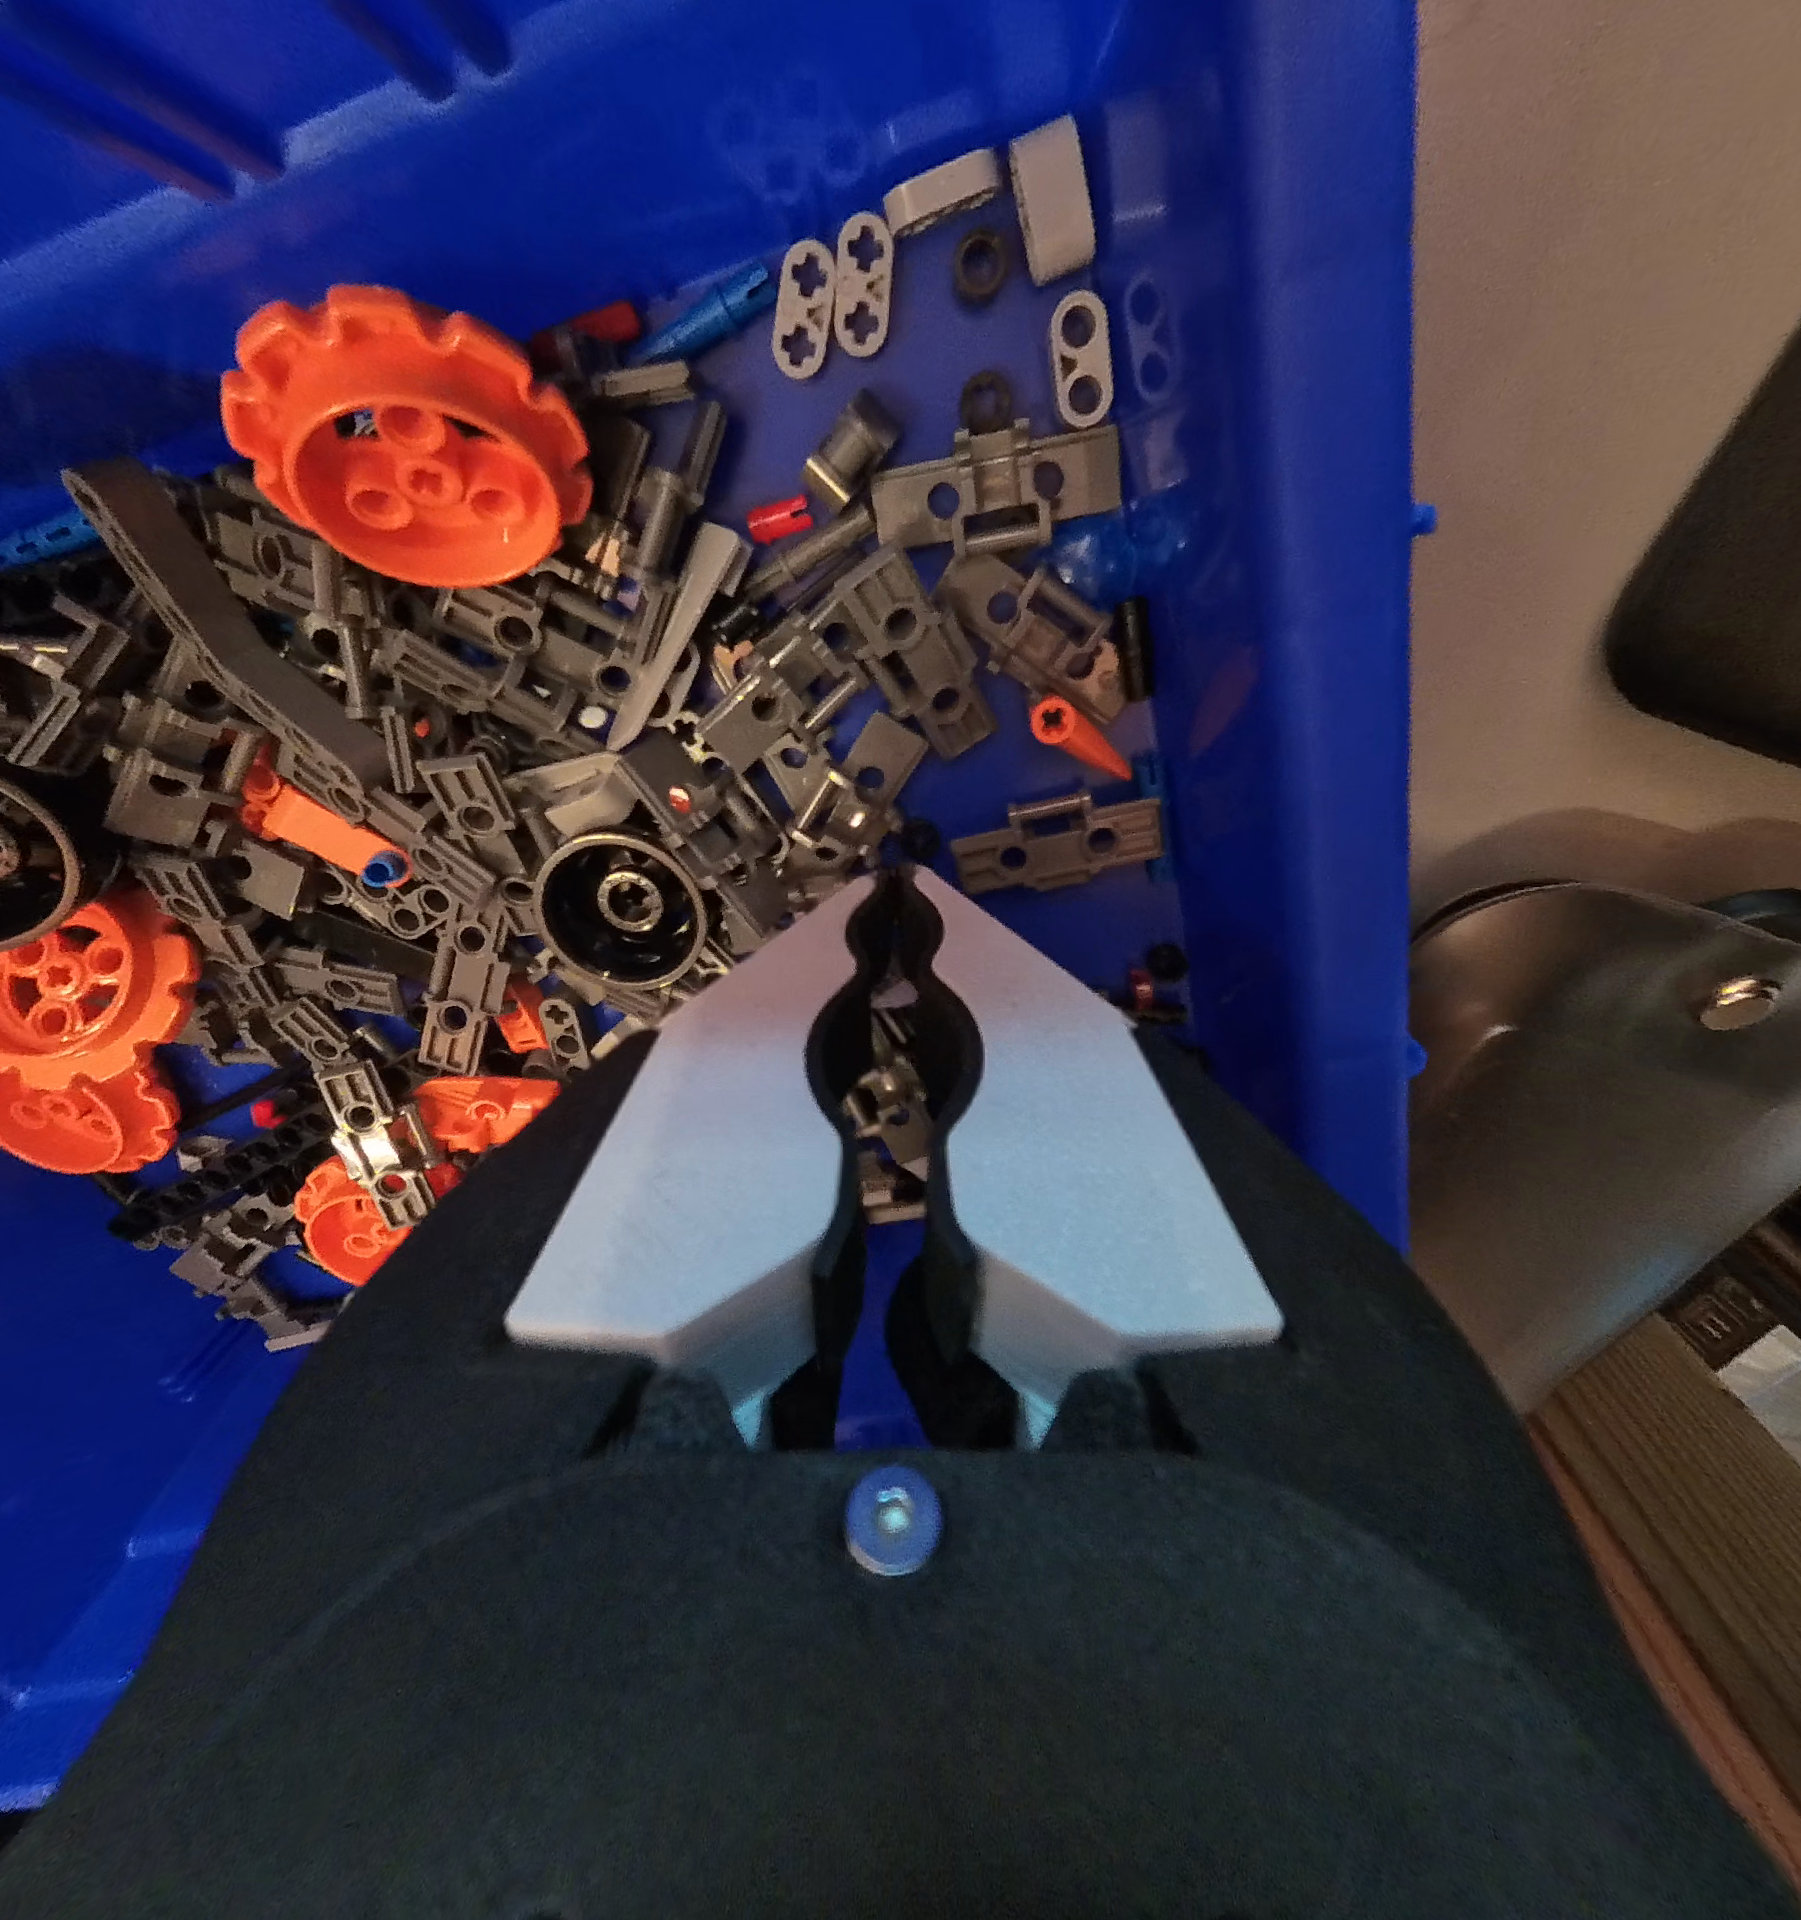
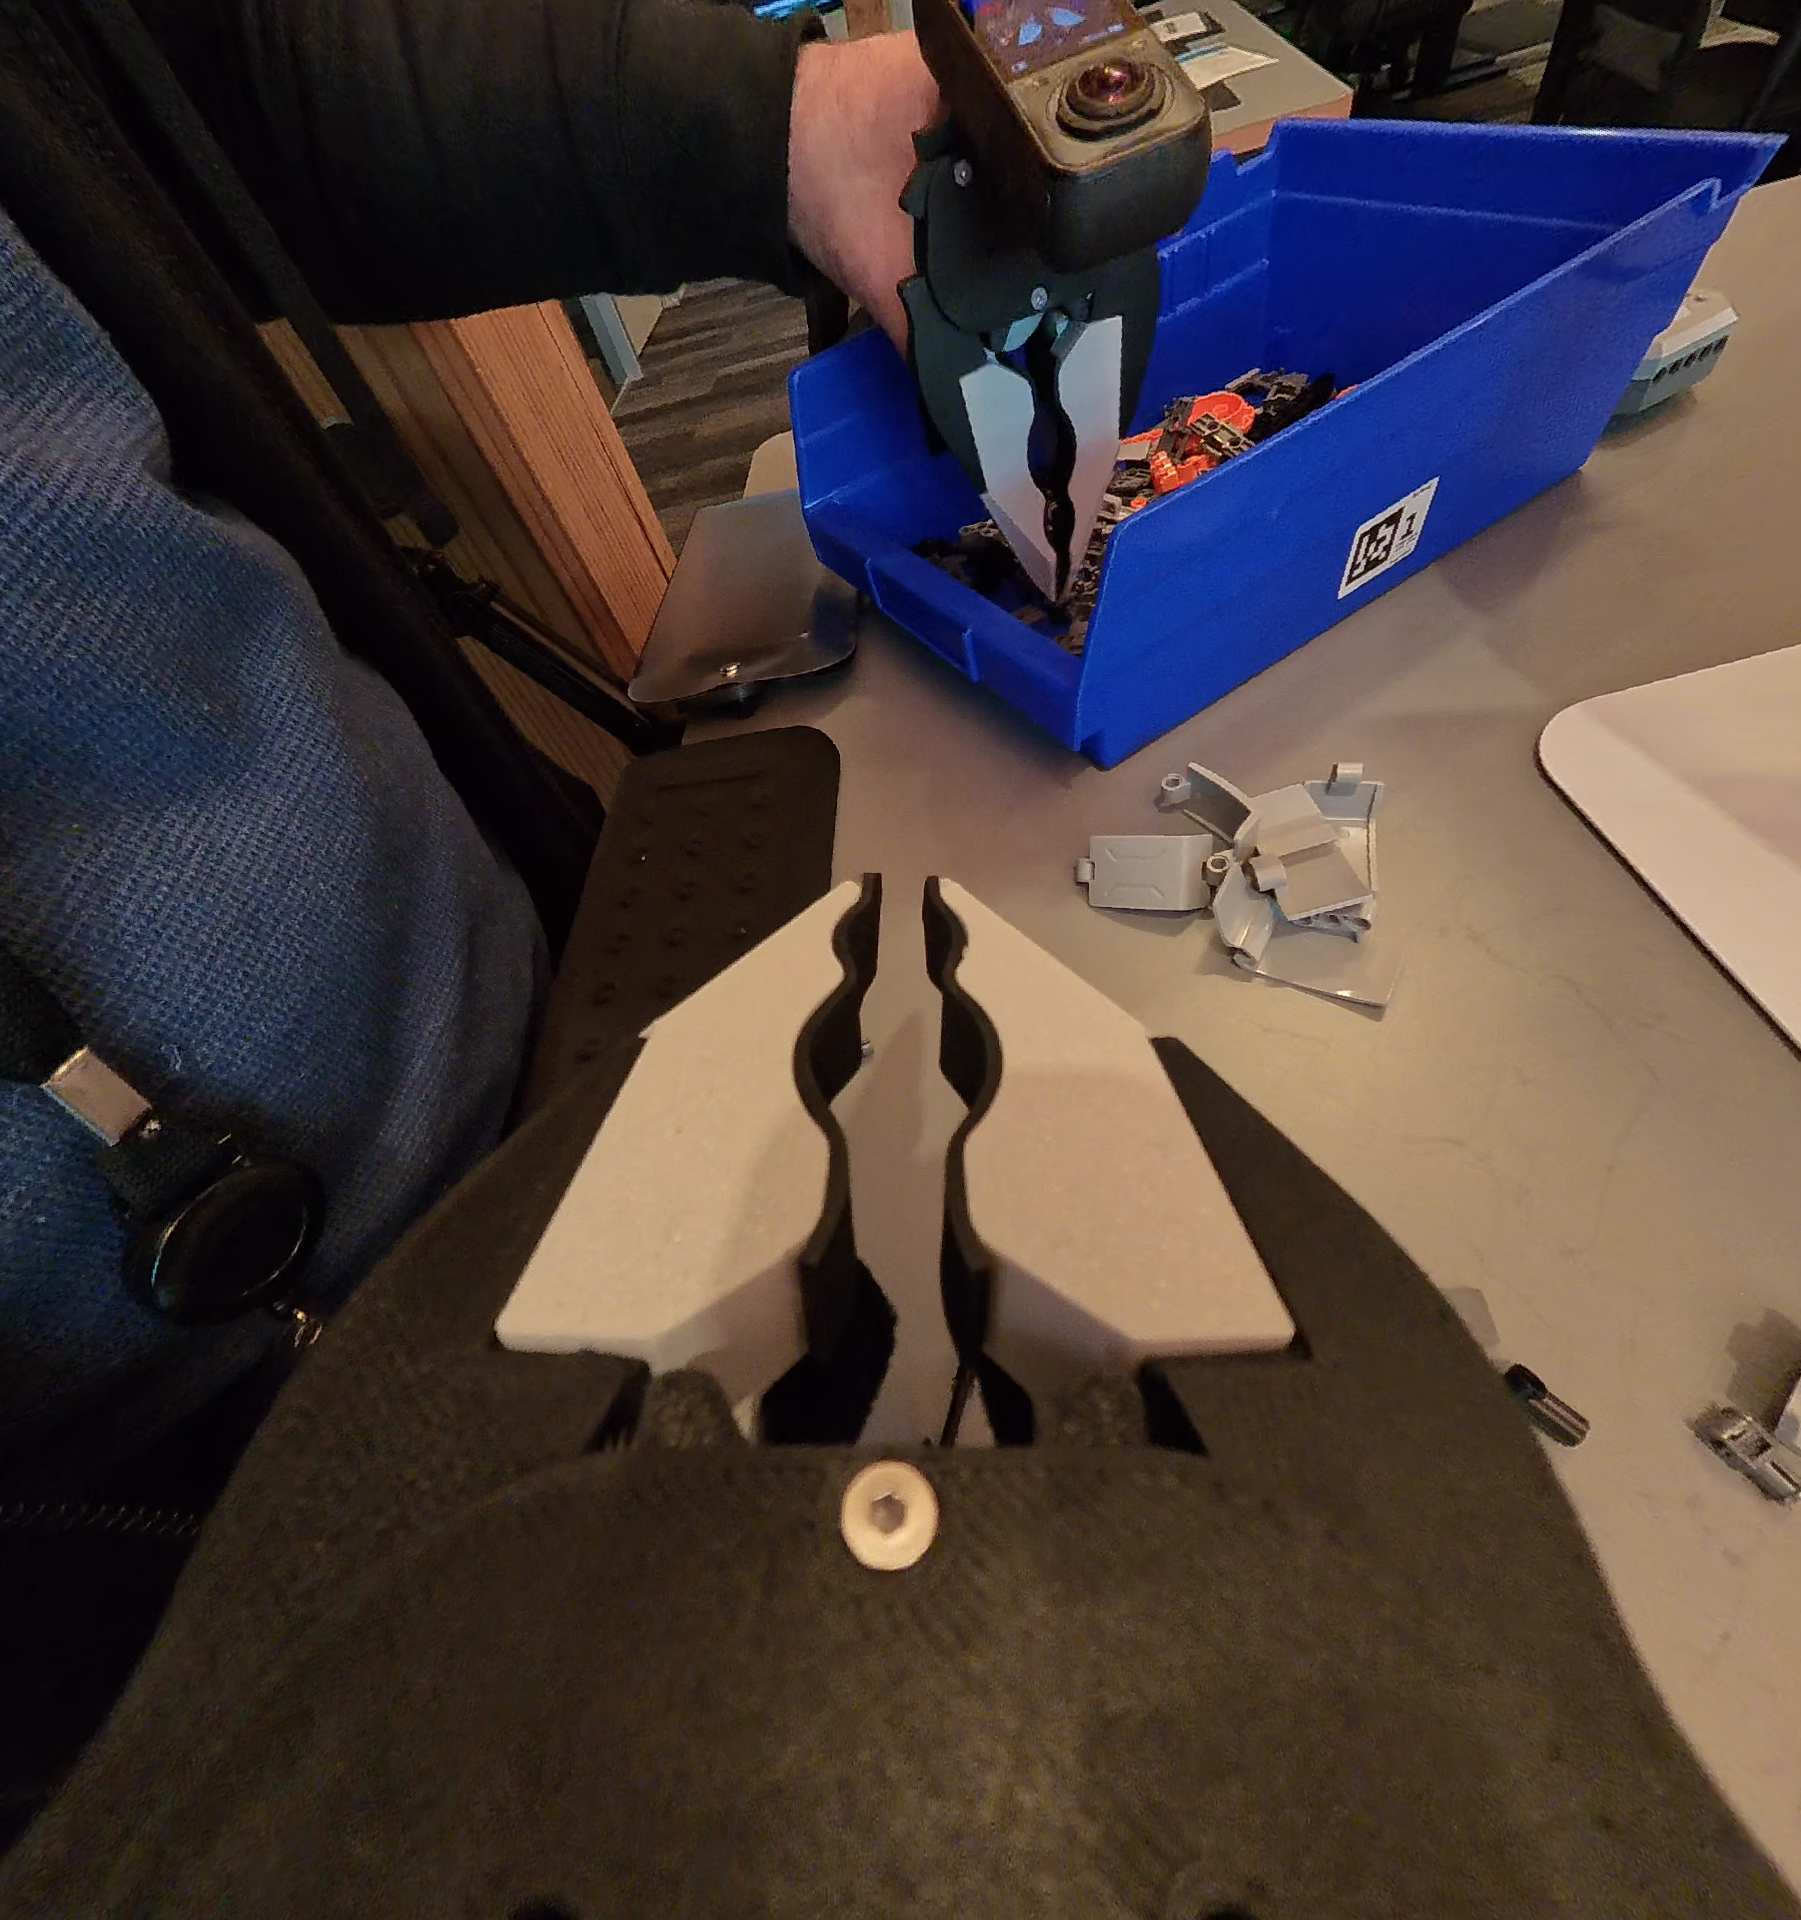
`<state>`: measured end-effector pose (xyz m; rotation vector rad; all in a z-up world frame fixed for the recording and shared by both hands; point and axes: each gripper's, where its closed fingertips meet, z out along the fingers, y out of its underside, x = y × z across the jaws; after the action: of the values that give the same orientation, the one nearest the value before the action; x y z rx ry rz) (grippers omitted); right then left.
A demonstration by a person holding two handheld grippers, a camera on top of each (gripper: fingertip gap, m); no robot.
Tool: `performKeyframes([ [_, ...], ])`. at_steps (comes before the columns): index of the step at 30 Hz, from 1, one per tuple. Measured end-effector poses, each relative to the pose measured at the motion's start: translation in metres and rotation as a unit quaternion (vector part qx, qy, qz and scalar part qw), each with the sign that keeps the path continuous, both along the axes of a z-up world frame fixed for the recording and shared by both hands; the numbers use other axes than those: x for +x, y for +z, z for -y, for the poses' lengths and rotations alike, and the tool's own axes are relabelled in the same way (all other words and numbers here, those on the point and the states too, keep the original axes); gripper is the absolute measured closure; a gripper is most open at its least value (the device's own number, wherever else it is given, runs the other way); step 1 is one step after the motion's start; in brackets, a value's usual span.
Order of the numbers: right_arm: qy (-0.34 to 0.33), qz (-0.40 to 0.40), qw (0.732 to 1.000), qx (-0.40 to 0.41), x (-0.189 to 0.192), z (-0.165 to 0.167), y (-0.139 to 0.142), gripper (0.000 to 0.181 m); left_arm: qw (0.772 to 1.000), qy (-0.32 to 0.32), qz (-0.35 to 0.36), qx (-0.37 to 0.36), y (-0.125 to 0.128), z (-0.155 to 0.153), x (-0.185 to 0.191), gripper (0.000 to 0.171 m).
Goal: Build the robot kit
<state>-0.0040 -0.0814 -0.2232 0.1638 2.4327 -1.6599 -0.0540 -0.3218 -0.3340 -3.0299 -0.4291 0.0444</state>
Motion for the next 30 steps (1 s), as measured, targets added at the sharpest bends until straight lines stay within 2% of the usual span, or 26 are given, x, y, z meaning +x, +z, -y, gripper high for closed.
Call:
performKeyframes([
  [7, 0.001, 0.002, 1.0, -0.002, 0.0, 0.001, -0.001, 0.176, 1.0, 0.011, 0.014, 0.011, 0.001, -0.006, 0.002, 0.16],
  [13, 0.0, 0.002, 1.0, -0.007, 0.0, 0.001, 0.0, 0.176, 0.998, 0.044, 0.043, 0.027, 0.0, -0.012, 0.006, 0.159],
  [15, 0.0, 0.004, 1.0, -0.009, 0.001, 0.001, 0.0, 0.176, 0.996, 0.066, 0.051, 0.027, -0.001, -0.012, 0.003, 0.166],
  [18, 0.0, 0.002, 1.0, -0.011, 0.001, 0.001, 0.001, 0.176, 0.994, 0.089, 0.066, 0.023, -0.003, -0.011, 0.003, 0.162],
  [26, -0.004, 0.004, 1.0, -0.018, 0.001, -0.003, 0.002, 0.176, 0.995, 0.065, 0.071, 0.011, -0.004, -0.005, 0.004, 0.157],
  [30, -0.006, 0.006, 1.0, -0.02, 0.001, -0.005, 0.002, 0.176, 0.996, 0.058, 0.067, 0.008, -0.004, -0.003, 0.004, 0.162],
])
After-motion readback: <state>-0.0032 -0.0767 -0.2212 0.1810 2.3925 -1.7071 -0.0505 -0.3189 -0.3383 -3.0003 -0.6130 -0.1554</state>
